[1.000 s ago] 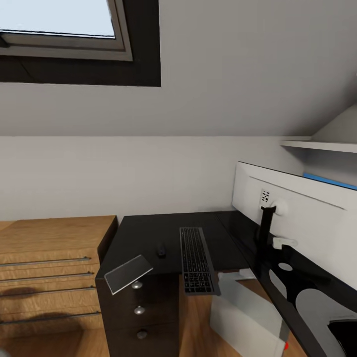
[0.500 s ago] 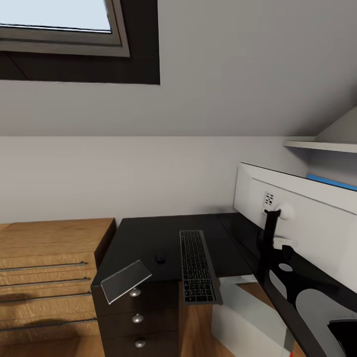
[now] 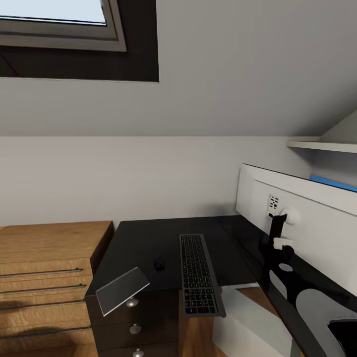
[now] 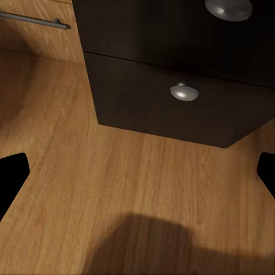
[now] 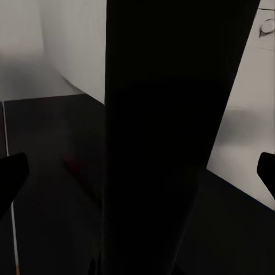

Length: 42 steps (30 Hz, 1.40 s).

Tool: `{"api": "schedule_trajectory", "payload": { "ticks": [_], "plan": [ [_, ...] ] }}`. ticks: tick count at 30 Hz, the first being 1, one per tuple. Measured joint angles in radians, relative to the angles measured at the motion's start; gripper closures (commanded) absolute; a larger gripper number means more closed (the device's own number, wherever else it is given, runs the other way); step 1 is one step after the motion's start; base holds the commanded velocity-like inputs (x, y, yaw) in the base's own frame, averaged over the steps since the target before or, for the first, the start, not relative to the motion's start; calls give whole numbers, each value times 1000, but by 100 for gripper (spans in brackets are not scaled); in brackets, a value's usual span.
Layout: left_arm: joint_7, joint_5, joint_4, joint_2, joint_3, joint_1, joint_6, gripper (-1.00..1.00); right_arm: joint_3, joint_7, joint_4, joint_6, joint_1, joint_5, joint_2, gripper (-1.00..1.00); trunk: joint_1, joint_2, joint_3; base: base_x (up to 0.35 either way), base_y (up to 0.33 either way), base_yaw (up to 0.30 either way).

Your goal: In the bedroom, organize the workspace by keeping the computer under the desk, ensuring the monitor is on the desk, placing the keyboard on the desk next to the monitor, placing the mouse on the desk next to the keyboard, moving the folder from the swivel chair onto the desk next to the mouse, stacking the notebook on top of the folder with the pen on top of the notebook, and positioning the swivel chair next to the desk.

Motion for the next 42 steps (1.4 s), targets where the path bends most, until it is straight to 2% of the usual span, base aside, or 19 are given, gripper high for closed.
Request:
{"api": "schedule_trajectory", "payload": {
  "ticks": [42],
  "plan": [
    [2, 2, 10, 0, 1, 0, 0, -100, 0, 0, 0, 0, 0, 3, -2, -100, 0, 0, 0, 9, -2, 0]
  ]
}}
